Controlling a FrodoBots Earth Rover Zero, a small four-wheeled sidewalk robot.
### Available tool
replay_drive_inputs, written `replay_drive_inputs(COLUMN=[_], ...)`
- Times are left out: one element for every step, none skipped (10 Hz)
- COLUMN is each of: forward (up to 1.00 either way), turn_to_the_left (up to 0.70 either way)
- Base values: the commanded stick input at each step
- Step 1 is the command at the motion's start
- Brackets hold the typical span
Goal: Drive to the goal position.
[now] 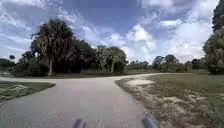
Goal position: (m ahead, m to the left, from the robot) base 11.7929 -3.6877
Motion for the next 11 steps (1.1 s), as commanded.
replay_drive_inputs(forward=[0.69,0.69,0.69,0.69,0.69,0.69,0.69,0.69,0.69,0.69,0.69], turn_to_the_left=[0.27,0.03,0.03,0.03,0.03,0.03,0.03,0.03,0.03,0.03,0.03])
